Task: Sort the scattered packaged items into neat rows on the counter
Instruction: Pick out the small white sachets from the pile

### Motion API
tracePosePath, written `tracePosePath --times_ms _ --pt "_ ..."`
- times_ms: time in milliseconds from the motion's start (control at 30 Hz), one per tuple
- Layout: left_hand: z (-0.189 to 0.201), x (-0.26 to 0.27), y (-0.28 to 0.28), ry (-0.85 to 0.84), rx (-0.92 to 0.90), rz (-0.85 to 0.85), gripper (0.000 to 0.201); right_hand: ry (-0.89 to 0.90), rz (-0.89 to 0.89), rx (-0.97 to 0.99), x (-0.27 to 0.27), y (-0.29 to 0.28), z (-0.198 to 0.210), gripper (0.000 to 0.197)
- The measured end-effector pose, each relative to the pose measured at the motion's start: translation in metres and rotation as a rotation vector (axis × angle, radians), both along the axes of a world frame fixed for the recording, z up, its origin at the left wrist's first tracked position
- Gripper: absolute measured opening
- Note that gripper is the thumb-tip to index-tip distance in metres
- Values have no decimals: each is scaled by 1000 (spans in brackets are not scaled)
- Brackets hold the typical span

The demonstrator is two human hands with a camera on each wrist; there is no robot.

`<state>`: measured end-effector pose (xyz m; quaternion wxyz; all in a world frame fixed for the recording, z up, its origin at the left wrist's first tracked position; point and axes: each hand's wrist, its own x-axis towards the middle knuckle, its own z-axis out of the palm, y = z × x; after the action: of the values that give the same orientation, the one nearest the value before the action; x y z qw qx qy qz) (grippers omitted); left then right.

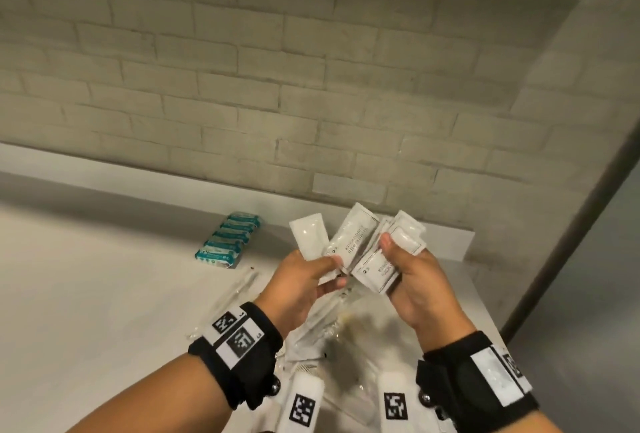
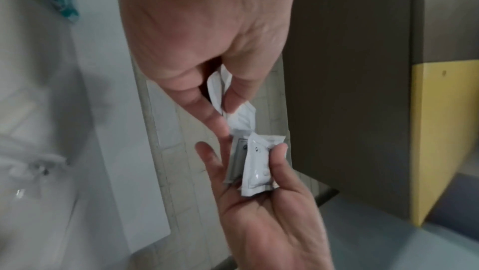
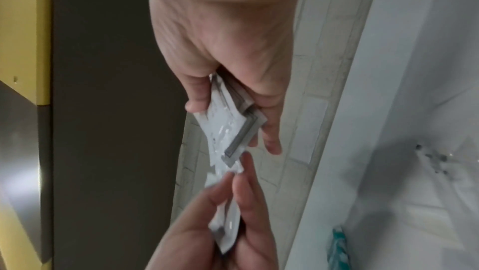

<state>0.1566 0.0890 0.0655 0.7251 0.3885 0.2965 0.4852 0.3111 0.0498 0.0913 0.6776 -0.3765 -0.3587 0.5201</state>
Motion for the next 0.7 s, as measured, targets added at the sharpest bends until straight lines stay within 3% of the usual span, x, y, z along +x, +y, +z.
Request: tracePosePath --times_ms 100,167,267,300,367,433,467,700 --pt "-1 3 -7 222 127 -161 15 -41 -38 -22 -5 0 -8 79" --pt "-4 4 -8 267 124 -172 38 -30 -127 -24 -1 2 -13 88" --pt "-8 0 1 176 -56 -153 70 27 -193 -71 17 6 -22 50" --pt "-8 -3 4 157 -94 -143 69 25 -182 -91 23 6 -25 39" --pt "-9 -6 6 175 -75 -113 41 -1 -136 -112 29 2 -29 28" --pt "-7 -7 4 217 -19 -95 9 -21 -111 -131 28 -1 -35 28" --pt "-7 -7 3 219 7 -88 4 -29 -99 -140 27 -3 -38 30" --pt "-14 -12 1 238 78 -85 16 -130 4 -160 24 -14 -53 61"
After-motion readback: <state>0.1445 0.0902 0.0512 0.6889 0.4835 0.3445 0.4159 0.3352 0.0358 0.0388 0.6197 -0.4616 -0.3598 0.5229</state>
